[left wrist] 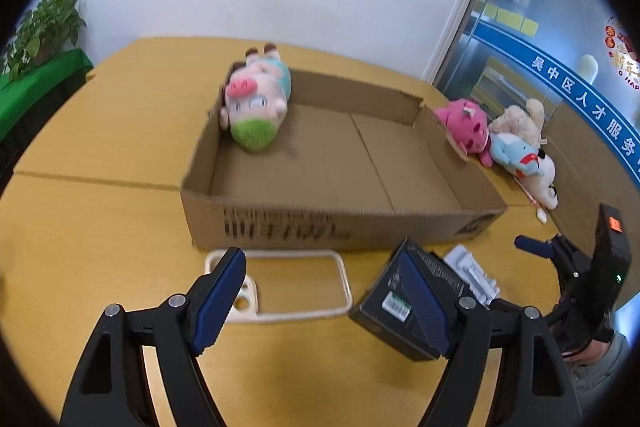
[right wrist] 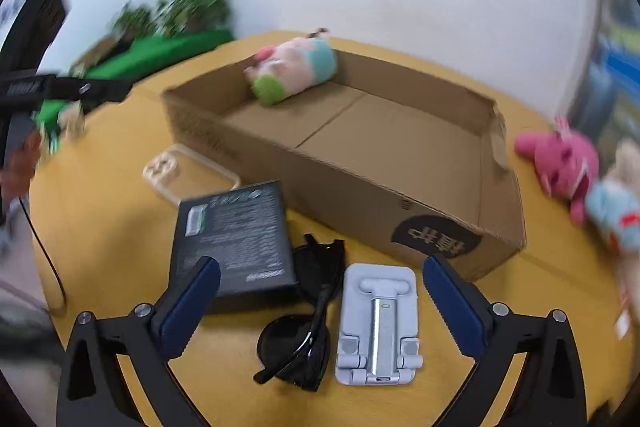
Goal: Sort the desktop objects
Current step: 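Grasp the black UGREEN box with the left gripper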
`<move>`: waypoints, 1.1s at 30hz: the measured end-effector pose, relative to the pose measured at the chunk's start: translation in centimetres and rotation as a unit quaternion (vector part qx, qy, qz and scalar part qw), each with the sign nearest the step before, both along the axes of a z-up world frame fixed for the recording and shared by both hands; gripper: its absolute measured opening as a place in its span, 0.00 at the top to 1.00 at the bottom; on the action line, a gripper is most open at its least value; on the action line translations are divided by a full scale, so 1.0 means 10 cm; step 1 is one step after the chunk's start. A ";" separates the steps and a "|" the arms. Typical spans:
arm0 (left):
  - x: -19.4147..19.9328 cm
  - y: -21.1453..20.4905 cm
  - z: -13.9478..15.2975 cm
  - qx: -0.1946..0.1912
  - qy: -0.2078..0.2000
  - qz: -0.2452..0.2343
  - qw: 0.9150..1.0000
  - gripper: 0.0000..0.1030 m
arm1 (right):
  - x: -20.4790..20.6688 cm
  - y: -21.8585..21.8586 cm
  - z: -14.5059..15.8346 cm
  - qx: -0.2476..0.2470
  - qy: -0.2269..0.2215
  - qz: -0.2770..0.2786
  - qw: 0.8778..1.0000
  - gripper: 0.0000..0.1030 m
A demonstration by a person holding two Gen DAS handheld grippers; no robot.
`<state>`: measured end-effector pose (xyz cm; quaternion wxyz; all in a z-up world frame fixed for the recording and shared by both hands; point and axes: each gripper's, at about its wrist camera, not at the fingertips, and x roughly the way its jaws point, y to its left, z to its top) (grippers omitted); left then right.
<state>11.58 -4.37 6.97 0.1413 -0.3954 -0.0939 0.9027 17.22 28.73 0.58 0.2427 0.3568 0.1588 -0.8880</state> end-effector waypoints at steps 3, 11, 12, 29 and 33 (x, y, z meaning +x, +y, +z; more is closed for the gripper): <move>0.05 0.05 -0.21 0.016 -0.027 -0.008 0.999 0.23 | -0.06 -0.24 -0.11 0.005 -0.014 0.035 0.999 0.00; 0.13 0.12 -0.52 0.026 -0.075 -0.056 0.995 0.24 | -0.26 -0.67 -0.48 -0.045 -0.144 0.131 0.980 0.01; 0.15 0.10 -0.53 0.032 -0.078 -0.065 0.994 0.24 | -0.18 -0.72 -0.47 -0.046 -0.141 0.154 0.977 0.03; 0.05 0.36 -0.89 0.085 -0.143 -0.097 0.981 0.25 | 0.24 -0.37 -0.41 -0.098 -0.224 0.180 0.953 0.02; 0.06 0.37 -0.90 0.068 -0.139 -0.095 0.983 0.25 | 0.33 -0.07 -0.39 -0.201 -0.335 0.155 0.907 0.00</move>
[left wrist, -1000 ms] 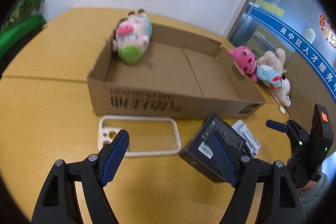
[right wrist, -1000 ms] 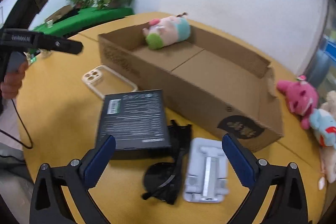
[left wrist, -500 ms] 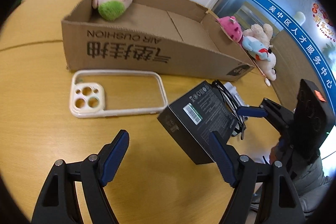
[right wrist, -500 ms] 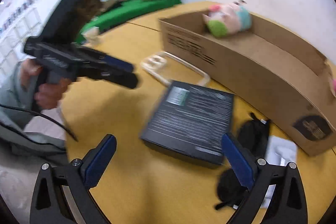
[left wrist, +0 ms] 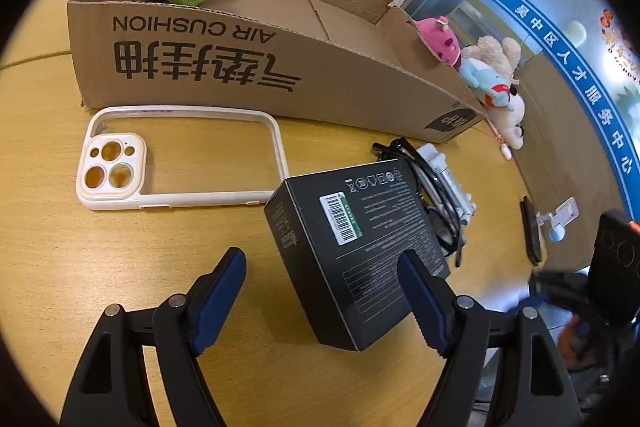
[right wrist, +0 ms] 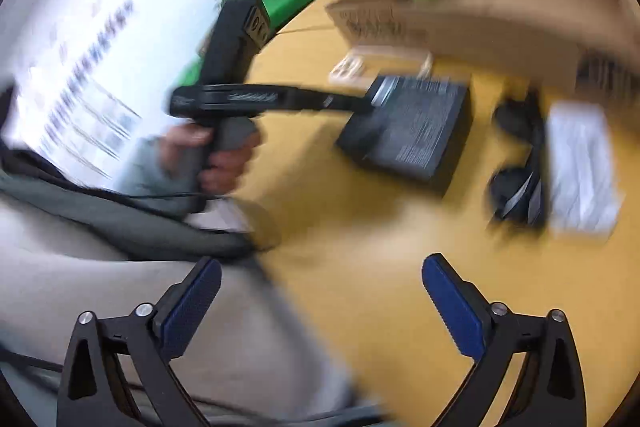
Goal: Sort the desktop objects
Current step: 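Grasp the black UGREEN box with the left gripper, then carry the black box into the cardboard box and open the left gripper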
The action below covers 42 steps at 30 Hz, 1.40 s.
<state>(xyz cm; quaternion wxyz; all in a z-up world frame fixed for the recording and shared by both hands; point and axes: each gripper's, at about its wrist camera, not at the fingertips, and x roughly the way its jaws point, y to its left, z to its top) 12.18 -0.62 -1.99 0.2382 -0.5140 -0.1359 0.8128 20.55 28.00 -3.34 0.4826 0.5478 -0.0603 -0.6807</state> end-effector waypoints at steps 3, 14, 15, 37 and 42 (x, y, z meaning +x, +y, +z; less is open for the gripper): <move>-0.02 0.01 -0.02 0.002 -0.002 -0.005 1.000 0.25 | 0.05 -0.11 -0.19 0.049 0.007 -0.016 0.999 0.00; -0.10 0.06 -0.13 0.016 -0.011 -0.005 1.000 0.29 | -0.39 -0.94 -0.49 0.205 0.193 -0.036 0.959 0.11; -0.10 0.05 -0.15 0.027 -0.014 -0.003 1.000 0.31 | -0.42 -1.01 -0.50 0.211 0.200 -0.032 0.956 0.16; -0.17 -0.16 1.04 0.047 0.136 0.003 0.990 0.43 | -0.52 -1.30 0.49 0.163 0.327 -0.098 0.926 0.32; -0.51 -0.06 1.68 0.021 0.222 -0.012 0.975 0.43 | -0.84 -1.38 0.99 0.150 0.390 -0.123 0.900 0.32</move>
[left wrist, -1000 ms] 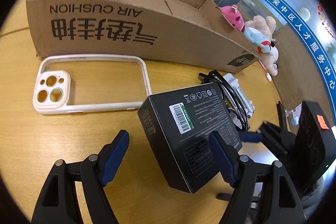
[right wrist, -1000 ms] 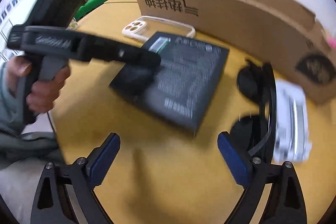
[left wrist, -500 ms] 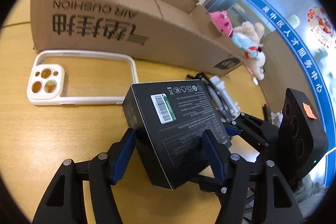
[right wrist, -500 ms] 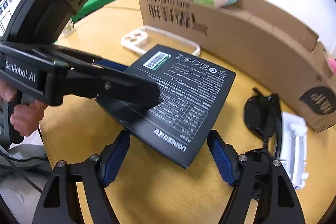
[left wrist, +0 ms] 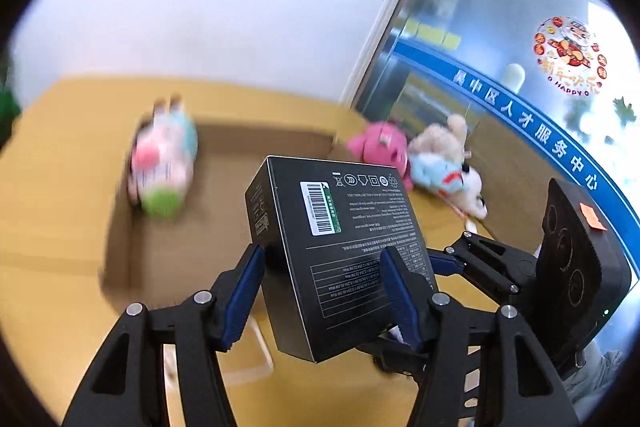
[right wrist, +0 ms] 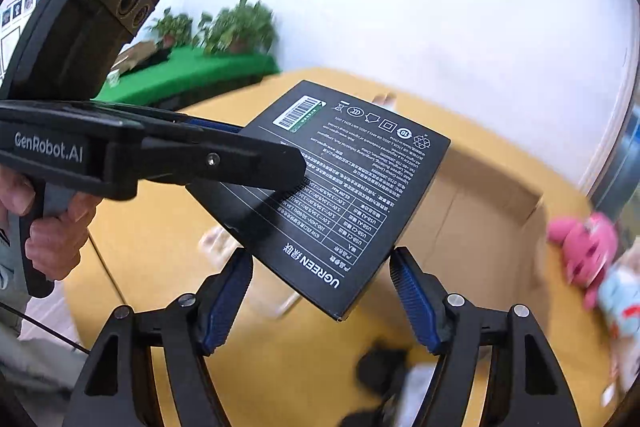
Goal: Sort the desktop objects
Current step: 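Carry the black box into the cardboard box and open the left gripper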
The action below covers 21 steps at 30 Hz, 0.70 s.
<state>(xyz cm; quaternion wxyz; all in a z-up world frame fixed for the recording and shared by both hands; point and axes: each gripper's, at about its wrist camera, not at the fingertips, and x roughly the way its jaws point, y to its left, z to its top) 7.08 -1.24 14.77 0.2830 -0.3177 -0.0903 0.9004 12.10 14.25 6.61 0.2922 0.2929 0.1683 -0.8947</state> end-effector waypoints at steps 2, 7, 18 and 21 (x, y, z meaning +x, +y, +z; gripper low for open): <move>-0.15 0.01 0.20 -0.001 0.022 -0.002 1.000 0.43 | -0.20 0.01 0.21 -0.003 0.025 -0.006 1.000 0.32; -0.59 0.09 0.70 -0.017 0.082 -0.017 0.996 0.43 | -0.52 0.11 0.67 -0.011 0.073 -0.017 0.997 0.32; -1.70 0.28 1.03 -0.031 0.102 -0.001 0.994 0.43 | -1.67 0.14 0.99 -0.019 0.084 -0.013 0.996 0.32; -2.09 0.30 0.89 -0.031 0.076 0.004 0.997 0.43 | -2.09 0.20 0.84 -0.017 0.063 -0.003 0.998 0.32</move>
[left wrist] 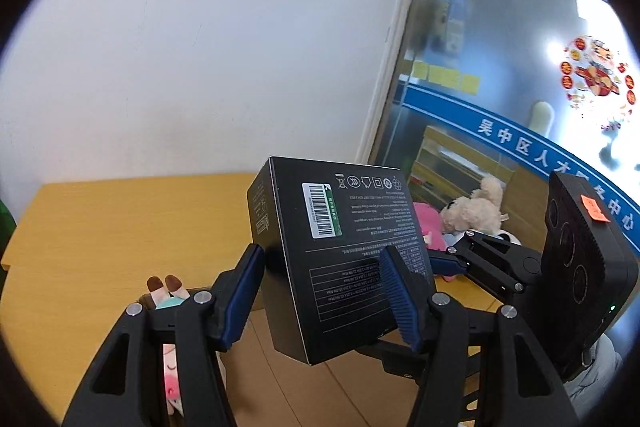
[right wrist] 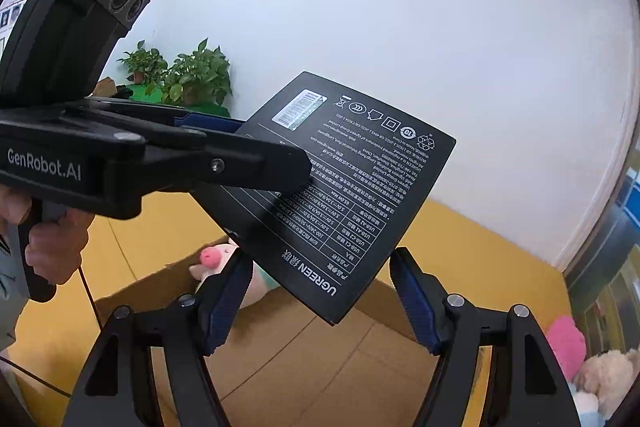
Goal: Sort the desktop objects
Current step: 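Carry the black box into the cardboard box and open the left gripper, then withdraw the open left gripper from the cardboard box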
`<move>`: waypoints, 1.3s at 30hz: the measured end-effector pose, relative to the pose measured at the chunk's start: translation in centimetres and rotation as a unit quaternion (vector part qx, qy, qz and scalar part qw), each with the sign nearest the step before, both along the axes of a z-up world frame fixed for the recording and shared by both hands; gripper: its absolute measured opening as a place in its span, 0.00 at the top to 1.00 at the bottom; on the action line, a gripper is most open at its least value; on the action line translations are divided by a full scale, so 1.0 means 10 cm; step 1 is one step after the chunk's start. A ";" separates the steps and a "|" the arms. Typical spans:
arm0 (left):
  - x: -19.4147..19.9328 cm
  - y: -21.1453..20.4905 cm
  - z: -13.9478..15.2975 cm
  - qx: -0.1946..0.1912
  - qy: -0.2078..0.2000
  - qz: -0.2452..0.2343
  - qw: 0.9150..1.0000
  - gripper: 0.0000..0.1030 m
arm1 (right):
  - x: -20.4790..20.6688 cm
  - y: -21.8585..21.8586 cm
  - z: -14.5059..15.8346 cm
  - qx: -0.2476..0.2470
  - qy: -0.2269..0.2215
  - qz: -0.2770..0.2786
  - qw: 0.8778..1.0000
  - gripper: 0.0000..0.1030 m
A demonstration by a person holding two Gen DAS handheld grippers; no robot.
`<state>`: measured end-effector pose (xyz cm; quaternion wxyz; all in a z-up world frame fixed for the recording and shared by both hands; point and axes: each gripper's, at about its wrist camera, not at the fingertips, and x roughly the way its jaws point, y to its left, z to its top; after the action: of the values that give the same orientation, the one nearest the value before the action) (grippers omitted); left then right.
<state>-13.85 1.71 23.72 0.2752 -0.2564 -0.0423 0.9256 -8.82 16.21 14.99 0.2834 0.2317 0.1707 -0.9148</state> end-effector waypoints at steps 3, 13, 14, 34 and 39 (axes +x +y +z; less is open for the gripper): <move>-0.42 0.02 -0.26 -0.007 -0.036 0.009 0.999 0.43 | -0.40 0.06 -0.27 -0.003 -0.037 0.007 0.999 0.32; -1.44 0.17 -1.30 -0.031 -0.181 0.032 0.982 0.43 | -1.44 0.05 -1.34 0.001 -0.180 0.015 0.984 0.32; -1.49 0.18 -1.41 -0.032 -0.198 0.034 0.979 0.43 | -1.52 0.07 -1.39 0.000 -0.192 0.016 0.981 0.32; -0.25 0.31 -0.88 -0.143 -0.032 0.123 0.982 0.31 | -0.82 0.27 -0.80 -0.008 -0.130 -0.063 0.990 0.00; 0.94 0.07 -0.34 -0.104 0.085 0.157 0.978 0.17 | 0.15 0.32 -0.18 -0.030 -0.019 -0.105 0.994 0.00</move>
<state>-4.44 2.41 20.29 0.1011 -0.1943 0.0384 0.9750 -7.30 19.44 13.19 0.1959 0.2575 0.1127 -0.9395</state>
